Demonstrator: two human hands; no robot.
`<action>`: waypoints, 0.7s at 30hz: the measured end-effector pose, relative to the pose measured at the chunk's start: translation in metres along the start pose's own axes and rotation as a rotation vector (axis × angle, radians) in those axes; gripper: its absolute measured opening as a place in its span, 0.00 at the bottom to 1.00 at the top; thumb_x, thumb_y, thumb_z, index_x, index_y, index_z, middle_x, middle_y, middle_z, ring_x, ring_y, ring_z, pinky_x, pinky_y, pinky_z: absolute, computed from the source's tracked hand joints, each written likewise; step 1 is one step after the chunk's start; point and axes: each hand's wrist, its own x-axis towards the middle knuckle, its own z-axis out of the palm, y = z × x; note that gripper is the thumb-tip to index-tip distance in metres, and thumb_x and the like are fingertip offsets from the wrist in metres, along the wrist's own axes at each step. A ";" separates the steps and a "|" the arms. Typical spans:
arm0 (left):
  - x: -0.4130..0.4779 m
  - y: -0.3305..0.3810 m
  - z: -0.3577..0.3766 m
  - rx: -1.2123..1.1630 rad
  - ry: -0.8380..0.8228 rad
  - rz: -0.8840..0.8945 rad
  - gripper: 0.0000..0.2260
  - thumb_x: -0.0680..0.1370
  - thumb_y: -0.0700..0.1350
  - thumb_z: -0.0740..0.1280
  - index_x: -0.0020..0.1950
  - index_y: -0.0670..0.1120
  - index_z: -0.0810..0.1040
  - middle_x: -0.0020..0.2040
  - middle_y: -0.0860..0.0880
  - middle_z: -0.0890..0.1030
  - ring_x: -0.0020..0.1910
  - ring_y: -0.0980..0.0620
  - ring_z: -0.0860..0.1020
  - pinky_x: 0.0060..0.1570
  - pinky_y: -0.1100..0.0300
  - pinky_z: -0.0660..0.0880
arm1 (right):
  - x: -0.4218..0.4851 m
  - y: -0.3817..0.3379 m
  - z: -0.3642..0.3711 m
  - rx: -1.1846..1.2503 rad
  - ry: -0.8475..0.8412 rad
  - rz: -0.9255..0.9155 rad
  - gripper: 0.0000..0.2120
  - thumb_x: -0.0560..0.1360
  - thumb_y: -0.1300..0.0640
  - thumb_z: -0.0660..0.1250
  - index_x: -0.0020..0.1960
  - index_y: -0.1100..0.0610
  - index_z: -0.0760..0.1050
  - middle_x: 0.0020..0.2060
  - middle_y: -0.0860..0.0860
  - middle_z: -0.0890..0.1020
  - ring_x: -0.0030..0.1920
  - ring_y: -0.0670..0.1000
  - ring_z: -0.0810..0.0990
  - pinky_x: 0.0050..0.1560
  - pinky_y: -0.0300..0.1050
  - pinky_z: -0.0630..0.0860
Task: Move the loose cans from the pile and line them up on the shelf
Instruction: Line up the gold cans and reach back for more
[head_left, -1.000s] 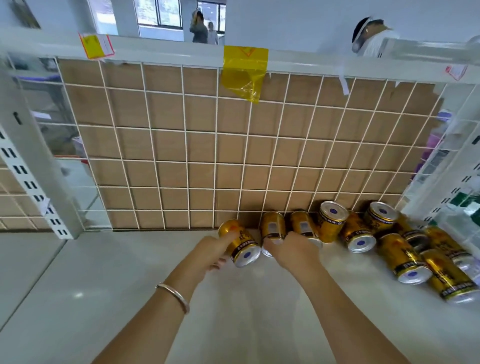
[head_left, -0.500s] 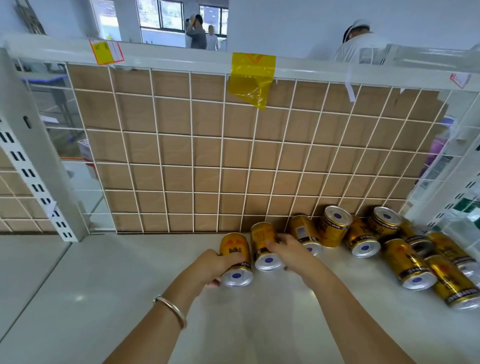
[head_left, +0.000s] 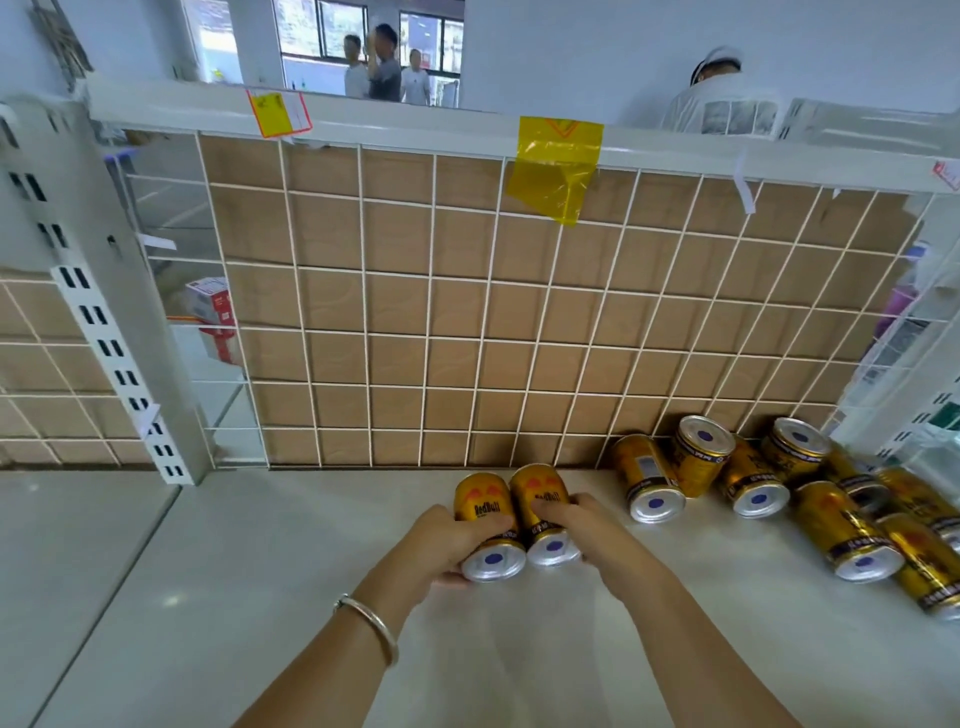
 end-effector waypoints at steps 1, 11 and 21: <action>0.000 -0.004 0.001 -0.057 -0.001 0.014 0.25 0.69 0.55 0.74 0.58 0.41 0.74 0.49 0.42 0.82 0.43 0.49 0.82 0.36 0.59 0.80 | -0.003 0.004 0.000 0.037 -0.003 0.014 0.29 0.69 0.48 0.72 0.65 0.59 0.67 0.56 0.58 0.78 0.54 0.57 0.80 0.57 0.53 0.76; -0.028 -0.045 -0.038 -0.339 -0.205 0.118 0.18 0.69 0.46 0.74 0.56 0.43 0.77 0.50 0.43 0.84 0.50 0.48 0.82 0.46 0.58 0.79 | -0.066 0.011 0.021 0.335 -0.242 -0.098 0.21 0.66 0.62 0.73 0.58 0.61 0.74 0.50 0.60 0.83 0.48 0.58 0.83 0.49 0.49 0.80; -0.099 -0.069 -0.069 -0.315 -0.122 0.277 0.11 0.72 0.45 0.72 0.52 0.47 0.78 0.50 0.46 0.83 0.50 0.52 0.81 0.50 0.60 0.78 | -0.130 0.023 0.050 0.452 -0.342 -0.193 0.29 0.59 0.58 0.71 0.60 0.61 0.74 0.46 0.59 0.83 0.43 0.56 0.82 0.43 0.50 0.80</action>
